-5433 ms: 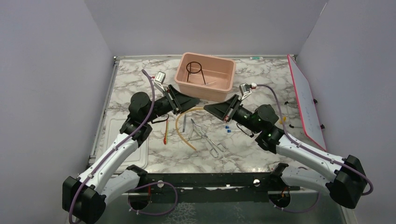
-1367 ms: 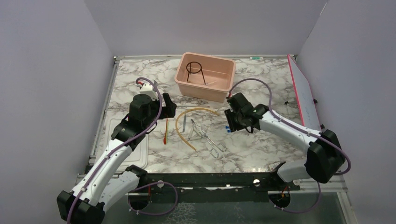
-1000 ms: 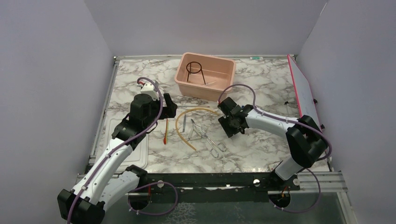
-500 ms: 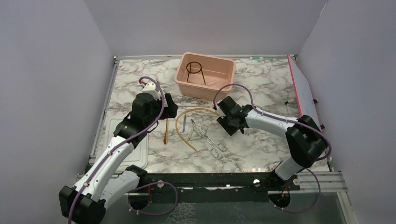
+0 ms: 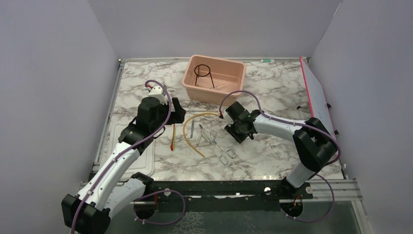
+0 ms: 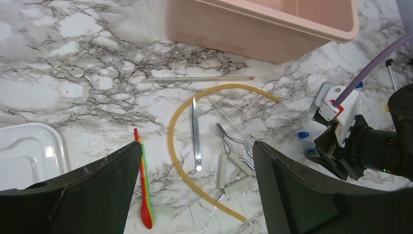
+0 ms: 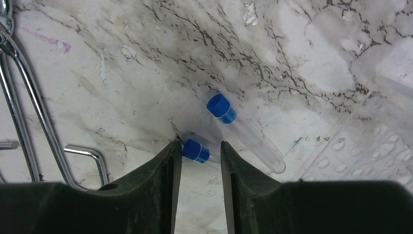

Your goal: Organize the chemistry lab equipment

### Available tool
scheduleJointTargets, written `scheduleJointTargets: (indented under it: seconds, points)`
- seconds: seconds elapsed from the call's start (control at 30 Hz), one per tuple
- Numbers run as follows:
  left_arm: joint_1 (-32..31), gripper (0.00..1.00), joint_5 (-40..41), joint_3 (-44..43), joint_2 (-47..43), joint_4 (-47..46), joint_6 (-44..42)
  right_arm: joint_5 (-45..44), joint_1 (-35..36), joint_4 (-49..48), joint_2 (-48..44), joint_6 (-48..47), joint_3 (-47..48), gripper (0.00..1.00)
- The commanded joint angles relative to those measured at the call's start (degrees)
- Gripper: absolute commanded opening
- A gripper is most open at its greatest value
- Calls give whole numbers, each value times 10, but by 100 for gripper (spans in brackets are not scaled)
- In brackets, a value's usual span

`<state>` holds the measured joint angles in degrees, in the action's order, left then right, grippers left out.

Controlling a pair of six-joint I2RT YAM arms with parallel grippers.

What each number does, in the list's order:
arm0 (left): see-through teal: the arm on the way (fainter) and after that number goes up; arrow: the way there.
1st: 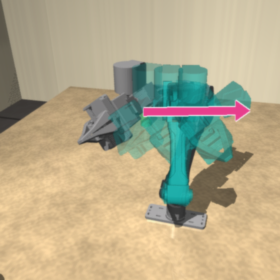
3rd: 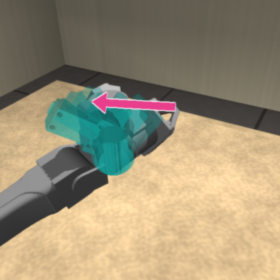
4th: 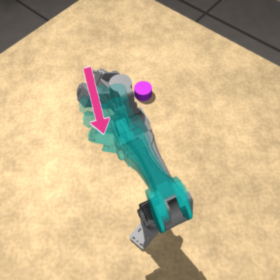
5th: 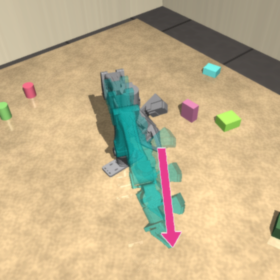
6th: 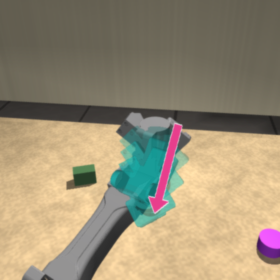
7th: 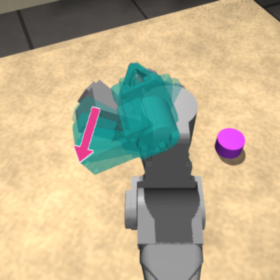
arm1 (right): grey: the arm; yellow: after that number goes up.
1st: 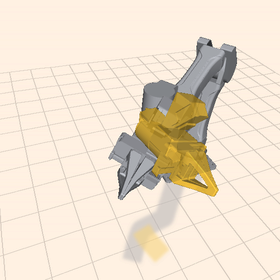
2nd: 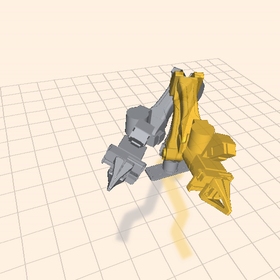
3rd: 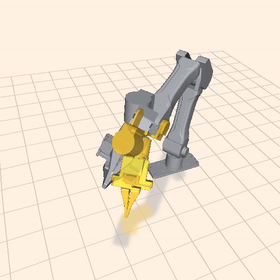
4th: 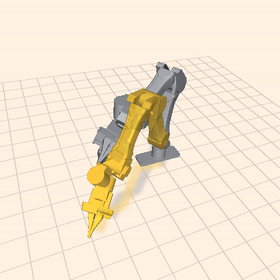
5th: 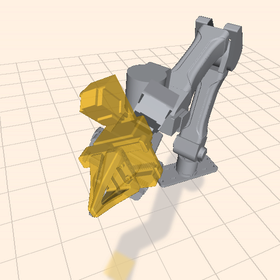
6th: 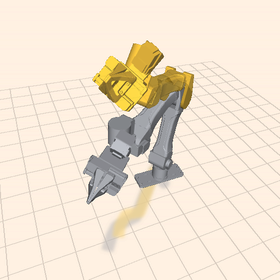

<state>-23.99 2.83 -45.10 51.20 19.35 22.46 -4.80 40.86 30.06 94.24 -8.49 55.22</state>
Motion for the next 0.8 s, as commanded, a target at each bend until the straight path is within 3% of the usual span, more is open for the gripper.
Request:
scheduleJointTargets:
  seconds: [0.0,0.23,0.4,0.5,0.63,0.77]
  points:
    - [4,87,-13,3,-1,-16,-2,36,1,11,16,-13,2,37]
    - [3,87,-17,2,0,-17,-1,26,1,15,12,-12,2,30]
    - [3,87,-17,4,1,-17,-1,14,1,26,6,0,6,43]
    - [3,87,-18,4,4,-17,0,51,1,56,5,-5,15,49]
    - [3,87,-24,0,12,-18,0,91,1,84,21,-22,26,49]
    - [3,87,-26,1,15,-18,0,75,1,83,28,-26,19,46]
